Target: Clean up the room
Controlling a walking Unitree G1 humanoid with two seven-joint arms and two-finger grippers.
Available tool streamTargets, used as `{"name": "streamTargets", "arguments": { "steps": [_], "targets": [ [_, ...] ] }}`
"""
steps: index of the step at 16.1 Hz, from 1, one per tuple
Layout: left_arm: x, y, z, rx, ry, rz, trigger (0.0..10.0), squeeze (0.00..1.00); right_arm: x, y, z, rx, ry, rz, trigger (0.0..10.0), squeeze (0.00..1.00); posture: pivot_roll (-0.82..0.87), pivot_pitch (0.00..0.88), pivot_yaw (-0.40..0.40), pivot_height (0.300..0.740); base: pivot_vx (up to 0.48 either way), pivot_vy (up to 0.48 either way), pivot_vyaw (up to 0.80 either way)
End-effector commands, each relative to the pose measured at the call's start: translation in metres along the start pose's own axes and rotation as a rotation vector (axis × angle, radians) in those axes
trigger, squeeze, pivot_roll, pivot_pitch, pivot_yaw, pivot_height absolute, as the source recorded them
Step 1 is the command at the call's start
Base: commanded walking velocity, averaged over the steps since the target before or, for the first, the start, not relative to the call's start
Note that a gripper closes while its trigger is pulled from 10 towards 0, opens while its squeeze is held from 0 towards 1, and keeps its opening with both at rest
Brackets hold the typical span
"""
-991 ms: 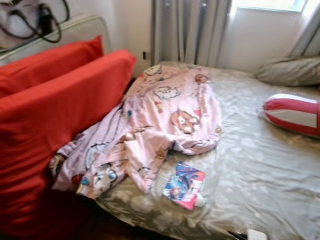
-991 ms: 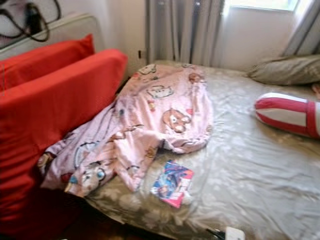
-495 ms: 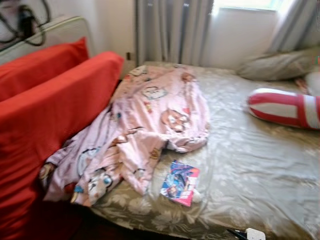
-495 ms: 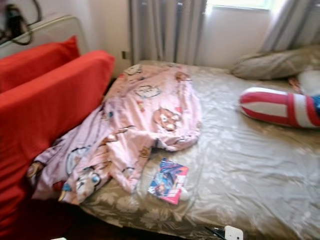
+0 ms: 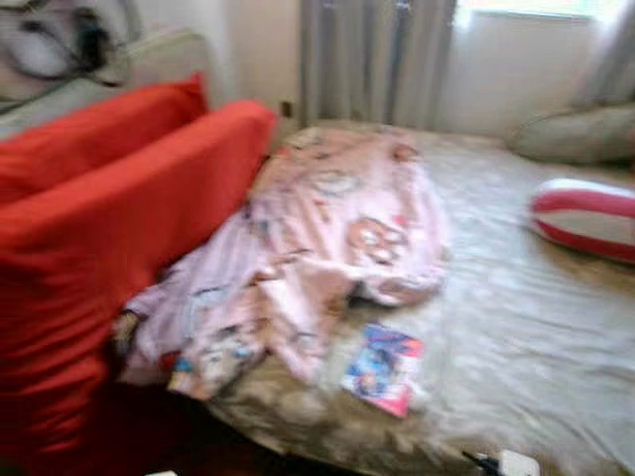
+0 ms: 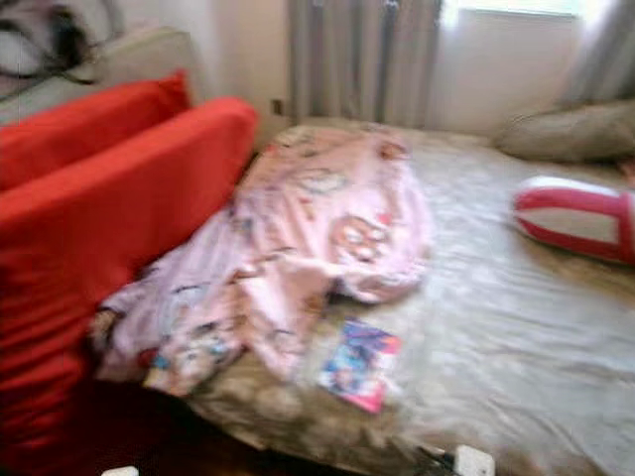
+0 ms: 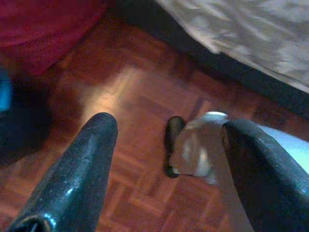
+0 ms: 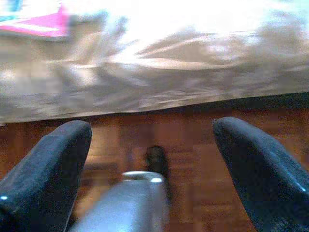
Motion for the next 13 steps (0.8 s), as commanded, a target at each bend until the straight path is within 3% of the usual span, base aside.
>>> {"name": "streamTargets", "arguments": {
  "steps": [1,10,13],
  "targets": [
    [0.000,-0.002,-0.001,0.017,0.002,-0.022,10.0,0.00,-0.002,-0.008,0.001,0.004,-0.004,-0.022,10.0,0.00,0.02,0.000,0.006,0.740,0.000,0.480,0.00],
    [-0.001,0.010,0.004,0.012,-0.037,0.061,10.0,0.00,-0.002,-0.007,0.003,0.012,-0.016,-0.010,10.0,0.00,0.03,0.000,0.002,0.740,0.000,0.027,0.00],
    [-0.001,0.007,0.003,0.044,-0.033,0.047,10.0,0.00,-0.002,-0.007,0.004,0.010,-0.027,-0.008,10.0,0.00,0.03,0.000,-0.003,0.740,0.000,-0.465,0.00]
  ]
}}
Point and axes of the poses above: a point about 5 cm out from each wrist's last joint towards the gripper, its own x axis pointing out of the wrist towards the gripper, its own y axis along the axis of the wrist's last joint, z = x × y, the point moved 6 cm from there along x, pointing out of the wrist towards the gripper, and after that the axes turned 5 degrees about -x, right-handed, at the moved point
